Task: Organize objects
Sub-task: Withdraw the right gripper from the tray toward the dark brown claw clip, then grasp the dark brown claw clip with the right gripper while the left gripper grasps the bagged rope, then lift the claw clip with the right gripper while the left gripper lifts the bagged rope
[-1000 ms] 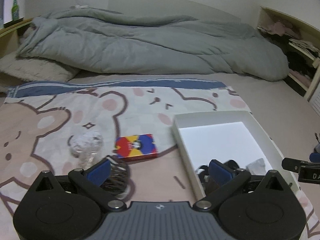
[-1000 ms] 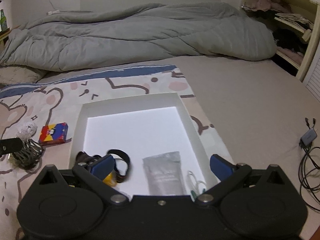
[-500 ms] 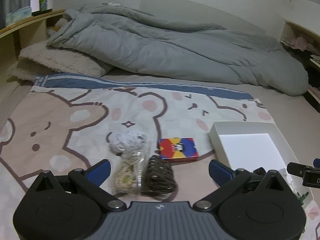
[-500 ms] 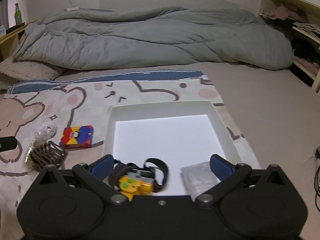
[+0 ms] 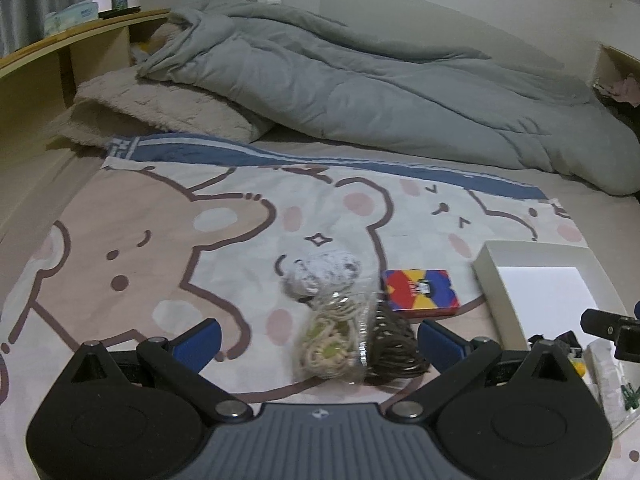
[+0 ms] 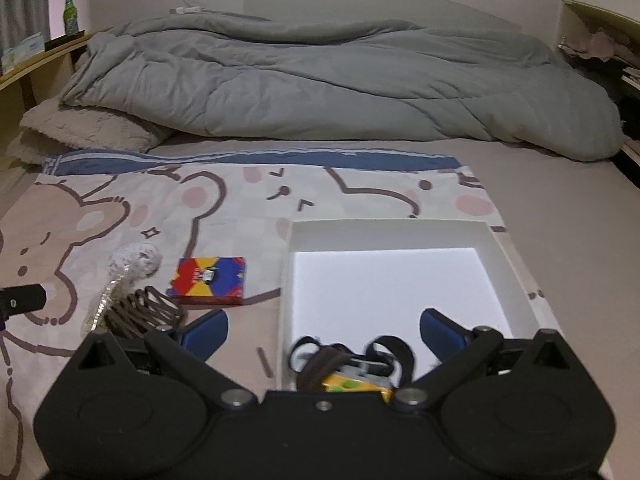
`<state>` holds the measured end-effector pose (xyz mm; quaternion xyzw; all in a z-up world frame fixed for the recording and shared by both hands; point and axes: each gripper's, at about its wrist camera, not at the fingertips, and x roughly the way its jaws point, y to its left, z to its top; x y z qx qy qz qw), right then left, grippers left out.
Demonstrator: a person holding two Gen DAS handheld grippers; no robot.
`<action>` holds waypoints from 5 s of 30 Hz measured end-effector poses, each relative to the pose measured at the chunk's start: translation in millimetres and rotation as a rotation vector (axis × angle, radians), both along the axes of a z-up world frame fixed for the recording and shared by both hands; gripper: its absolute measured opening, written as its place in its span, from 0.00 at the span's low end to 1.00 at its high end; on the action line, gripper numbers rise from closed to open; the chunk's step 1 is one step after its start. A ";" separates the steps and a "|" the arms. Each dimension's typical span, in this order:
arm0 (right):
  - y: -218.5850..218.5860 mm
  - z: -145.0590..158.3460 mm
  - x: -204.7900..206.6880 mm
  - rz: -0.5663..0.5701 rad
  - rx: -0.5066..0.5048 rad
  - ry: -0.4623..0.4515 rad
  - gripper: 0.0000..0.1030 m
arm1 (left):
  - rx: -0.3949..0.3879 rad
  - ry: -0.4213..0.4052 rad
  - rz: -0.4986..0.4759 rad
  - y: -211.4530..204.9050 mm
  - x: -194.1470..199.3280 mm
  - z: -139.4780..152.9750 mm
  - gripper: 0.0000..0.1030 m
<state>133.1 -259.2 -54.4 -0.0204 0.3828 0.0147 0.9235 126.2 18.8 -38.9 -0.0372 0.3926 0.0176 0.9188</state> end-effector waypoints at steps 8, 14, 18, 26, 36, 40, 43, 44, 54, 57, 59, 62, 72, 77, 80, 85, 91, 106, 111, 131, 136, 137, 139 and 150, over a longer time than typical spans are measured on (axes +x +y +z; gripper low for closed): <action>26.2 -2.7 7.8 0.037 0.016 -0.004 1.00 | 0.003 0.009 0.037 20.6 0.0 -4.9 1.00; 41.5 -2.9 10.9 0.066 0.040 -0.036 1.00 | 0.029 0.007 0.078 30.3 3.0 -9.7 1.00; 48.9 -1.5 12.3 0.082 0.073 -0.061 1.00 | 0.040 0.014 0.095 32.7 7.0 -12.1 1.00; 62.4 -8.7 11.0 0.119 0.116 -0.103 1.00 | -0.011 0.011 0.121 34.4 11.8 -19.4 1.00; 105.9 -44.2 17.3 0.357 -0.051 -0.059 1.00 | -0.094 0.044 0.127 27.0 28.7 -32.8 1.00; 117.2 -52.5 22.1 0.405 -0.075 -0.047 0.88 | -0.174 0.060 0.122 26.6 36.4 -38.3 1.00; 122.8 -59.4 27.7 0.429 -0.073 -0.010 0.80 | -0.205 0.072 0.117 22.1 43.2 -42.8 0.98; 124.1 -61.7 29.6 0.436 -0.073 0.001 0.78 | -0.204 0.075 0.113 19.8 45.8 -44.3 0.97; 132.6 -80.2 47.5 0.454 -0.009 0.103 0.44 | -0.170 0.153 0.058 1.9 69.0 -69.8 0.81; 136.2 -83.7 47.8 0.473 -0.030 0.108 0.29 | -0.190 0.158 0.080 1.5 72.7 -71.5 0.67; 138.2 -85.4 48.4 0.486 -0.036 0.118 0.21 | -0.204 0.177 0.089 2.1 75.0 -72.8 0.53; 139.2 -85.8 46.3 0.496 -0.071 0.111 0.19 | -0.224 0.187 0.068 1.6 75.1 -71.9 0.37; 120.2 -69.3 33.2 0.445 -0.093 0.097 0.08 | -0.160 0.156 0.028 4.6 58.1 -56.1 0.10; 107.7 -53.3 11.5 0.447 -0.078 0.080 0.07 | -0.151 0.123 0.031 21.3 42.5 -44.2 0.06; 100.5 -45.6 -3.3 0.466 -0.071 0.081 0.06 | -0.147 0.105 0.044 36.5 29.8 -36.0 0.04; 90.9 -37.6 -19.4 0.501 -0.017 0.116 0.05 | -0.088 0.067 0.068 59.7 4.7 -19.9 0.03; 85.7 -26.1 -31.8 0.551 0.179 0.202 0.05 | -0.043 0.080 0.094 73.4 -11.8 -11.3 0.00; 67.0 -52.1 -15.5 0.403 0.014 0.277 0.12 | -0.007 0.136 -0.116 6.9 -2.7 -24.4 0.73; 49.2 -54.1 -7.9 0.323 -0.002 0.259 0.29 | 0.133 0.197 -0.155 2.9 0.1 -40.2 0.90; 42.0 -63.6 -11.6 -0.137 0.401 0.418 0.45 | 0.310 0.358 -0.232 10.9 8.3 -88.8 0.95; 54.3 -68.4 -13.1 -0.258 0.415 0.390 0.56 | 0.322 0.367 -0.248 8.7 9.9 -93.9 0.95; 55.1 -68.3 -12.2 -0.273 0.414 0.384 0.57 | 0.325 0.371 -0.250 8.3 10.4 -95.1 0.95; 59.3 -69.5 -11.4 -0.306 0.391 0.367 0.57 | 0.333 0.376 -0.253 8.0 10.9 -97.6 0.95; 62.1 -89.4 -7.5 -0.342 0.299 0.452 0.53 | 0.300 0.413 -0.245 16.3 15.3 -103.7 0.95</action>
